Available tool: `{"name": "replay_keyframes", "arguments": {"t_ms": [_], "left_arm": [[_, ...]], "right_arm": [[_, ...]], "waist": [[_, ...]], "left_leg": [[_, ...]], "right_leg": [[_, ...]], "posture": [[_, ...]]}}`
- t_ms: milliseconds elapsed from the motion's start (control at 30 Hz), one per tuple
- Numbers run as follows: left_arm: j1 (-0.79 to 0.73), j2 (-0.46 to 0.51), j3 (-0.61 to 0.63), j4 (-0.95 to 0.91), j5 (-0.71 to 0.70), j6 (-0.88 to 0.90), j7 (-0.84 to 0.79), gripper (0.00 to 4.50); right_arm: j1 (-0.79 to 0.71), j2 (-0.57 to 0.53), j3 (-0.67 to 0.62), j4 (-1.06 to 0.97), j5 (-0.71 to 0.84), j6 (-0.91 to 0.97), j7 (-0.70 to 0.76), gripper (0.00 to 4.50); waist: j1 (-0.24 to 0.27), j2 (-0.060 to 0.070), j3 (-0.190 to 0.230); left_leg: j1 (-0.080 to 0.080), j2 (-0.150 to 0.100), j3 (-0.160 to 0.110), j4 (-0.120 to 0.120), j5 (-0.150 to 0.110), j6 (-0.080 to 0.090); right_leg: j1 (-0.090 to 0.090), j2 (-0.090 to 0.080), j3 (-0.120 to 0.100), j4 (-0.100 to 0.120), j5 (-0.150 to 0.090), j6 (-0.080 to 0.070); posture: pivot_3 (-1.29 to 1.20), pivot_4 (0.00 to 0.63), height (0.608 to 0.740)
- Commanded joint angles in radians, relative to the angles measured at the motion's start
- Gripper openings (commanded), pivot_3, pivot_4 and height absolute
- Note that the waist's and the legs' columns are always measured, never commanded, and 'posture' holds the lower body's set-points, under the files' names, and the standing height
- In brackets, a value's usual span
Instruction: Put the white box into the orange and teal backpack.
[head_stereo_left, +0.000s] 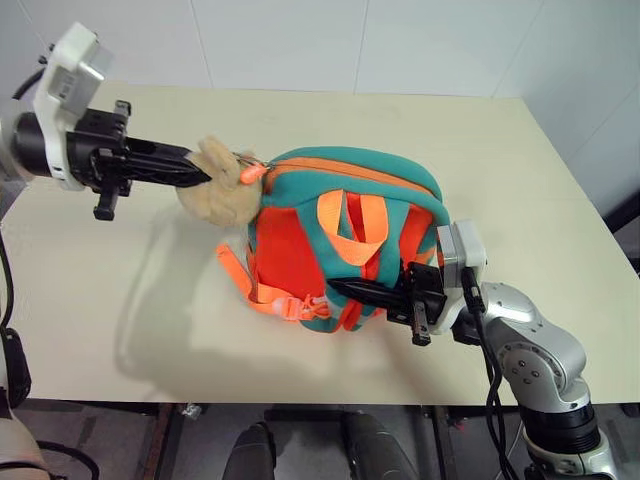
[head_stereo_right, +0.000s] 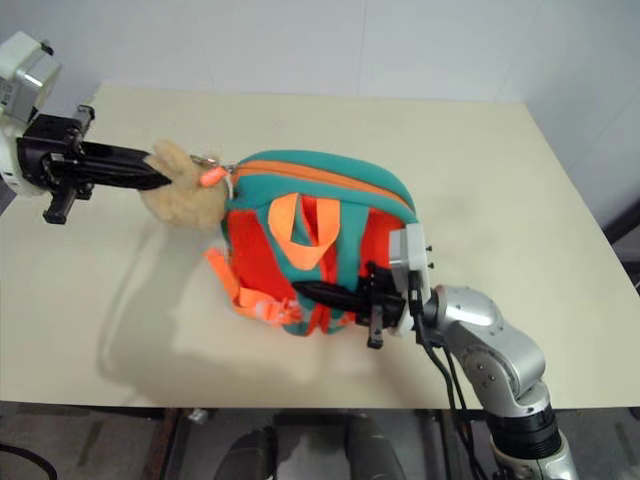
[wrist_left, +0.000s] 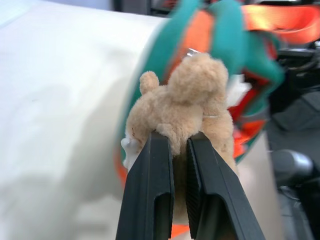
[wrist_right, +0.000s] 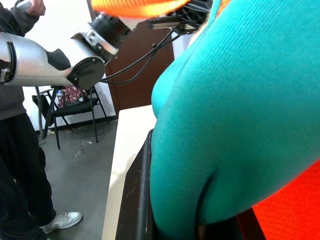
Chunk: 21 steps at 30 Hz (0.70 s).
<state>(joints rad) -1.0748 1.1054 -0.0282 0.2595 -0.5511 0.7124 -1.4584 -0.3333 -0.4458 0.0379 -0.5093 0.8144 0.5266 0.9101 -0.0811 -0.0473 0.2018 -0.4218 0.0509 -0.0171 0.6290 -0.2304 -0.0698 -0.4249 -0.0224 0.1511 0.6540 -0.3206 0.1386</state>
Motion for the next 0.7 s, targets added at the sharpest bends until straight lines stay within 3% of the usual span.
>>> {"name": "replay_keyframes", "arguments": {"t_ms": [33,300,700], "left_arm": [[-0.023,0.044,-0.003,0.085,0.078,-0.048,-0.031,0.03],[0.061,0.061,-0.095,0.199,0.220,-0.156,-0.091,0.02],[0.074,-0.055,-0.329,0.315,0.362,-0.324,-0.155,0.02]], "right_arm": [[0.006,-0.006,-0.029,-0.041,0.026,-0.021,0.000,0.00],[-0.001,-0.009,-0.026,-0.033,0.025,-0.020,0.006,0.00],[-0.027,-0.013,-0.018,-0.010,0.026,-0.010,0.030,0.00]], "waist": [[-0.001,0.000,0.000],[-0.002,0.000,0.000],[-0.001,0.000,0.000]], "left_leg": [[0.000,0.000,0.000,0.000,0.000,0.000],[0.000,0.000,0.000,0.000,0.000,0.000],[0.001,0.000,0.000,0.001,0.000,0.000]], "right_leg": [[0.000,0.000,0.000,0.000,0.000,0.000],[0.000,0.000,0.000,0.001,0.000,0.000],[0.000,0.000,0.000,0.003,0.000,0.000]], "posture": [[0.00,0.150,0.740],[0.00,0.150,0.740],[0.00,0.150,0.740]]}}
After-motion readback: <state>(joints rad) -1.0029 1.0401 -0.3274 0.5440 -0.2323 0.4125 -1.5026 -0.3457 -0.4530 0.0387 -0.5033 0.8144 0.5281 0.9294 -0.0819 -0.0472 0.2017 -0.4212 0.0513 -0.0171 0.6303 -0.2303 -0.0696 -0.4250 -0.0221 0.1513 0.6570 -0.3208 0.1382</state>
